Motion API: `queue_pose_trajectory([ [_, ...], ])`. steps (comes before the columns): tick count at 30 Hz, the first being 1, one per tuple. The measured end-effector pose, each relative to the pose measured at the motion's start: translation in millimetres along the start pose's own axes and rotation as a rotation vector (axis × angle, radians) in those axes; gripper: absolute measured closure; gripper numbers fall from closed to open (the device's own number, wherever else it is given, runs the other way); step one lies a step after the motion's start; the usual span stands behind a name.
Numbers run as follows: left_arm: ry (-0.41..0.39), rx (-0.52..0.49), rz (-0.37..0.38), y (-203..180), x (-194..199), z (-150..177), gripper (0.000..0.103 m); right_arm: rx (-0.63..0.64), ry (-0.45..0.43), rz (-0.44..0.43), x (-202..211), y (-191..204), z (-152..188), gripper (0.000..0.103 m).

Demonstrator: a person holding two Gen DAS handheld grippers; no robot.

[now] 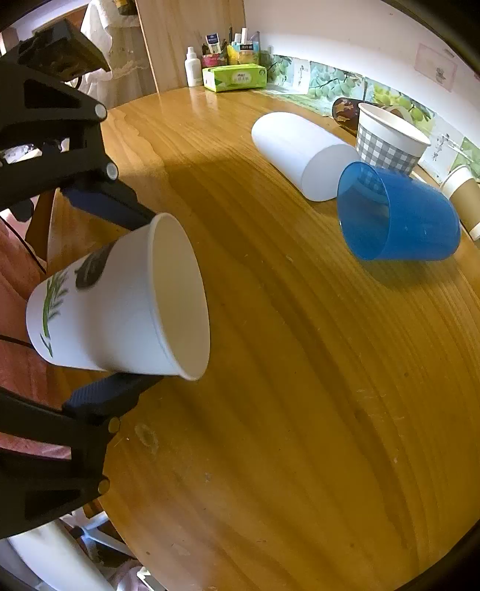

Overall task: Flip cup upright
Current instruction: 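Rotate the held panda cup with the right tool so its rim faces up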

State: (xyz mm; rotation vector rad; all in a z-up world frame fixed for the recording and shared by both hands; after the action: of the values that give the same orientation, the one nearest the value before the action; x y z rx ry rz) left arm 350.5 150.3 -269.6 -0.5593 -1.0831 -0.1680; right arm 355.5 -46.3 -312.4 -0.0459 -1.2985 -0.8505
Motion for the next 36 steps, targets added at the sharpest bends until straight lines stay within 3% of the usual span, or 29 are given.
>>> queue_pose_trajectory([
  [8,-0.048,-0.025,0.017,4,15,-7,0.02,0.043,-0.083,0.04,5,13,1,0.034],
  [24,-0.12,-0.141,-0.016,21,48,-17,0.02,0.267,-0.501,0.094,36,61,3,0.034],
  [36,-0.108,-0.238,-0.083,34,57,-26,0.02,0.398,-0.7,0.138,22,89,25,0.034],
])
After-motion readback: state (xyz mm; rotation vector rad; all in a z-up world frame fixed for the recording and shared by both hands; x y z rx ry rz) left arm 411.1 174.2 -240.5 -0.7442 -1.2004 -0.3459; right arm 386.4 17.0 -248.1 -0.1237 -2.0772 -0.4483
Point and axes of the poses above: each gripper's, at about its wrist camera, not at the fingertips, and x roughly against the way its jaws point, y to its left, z to its underside, the point moved 7 cm from there along -x, roughly the way its jaws point, and after that the axes turned 15 degrees about y, right-handed, at the moved point
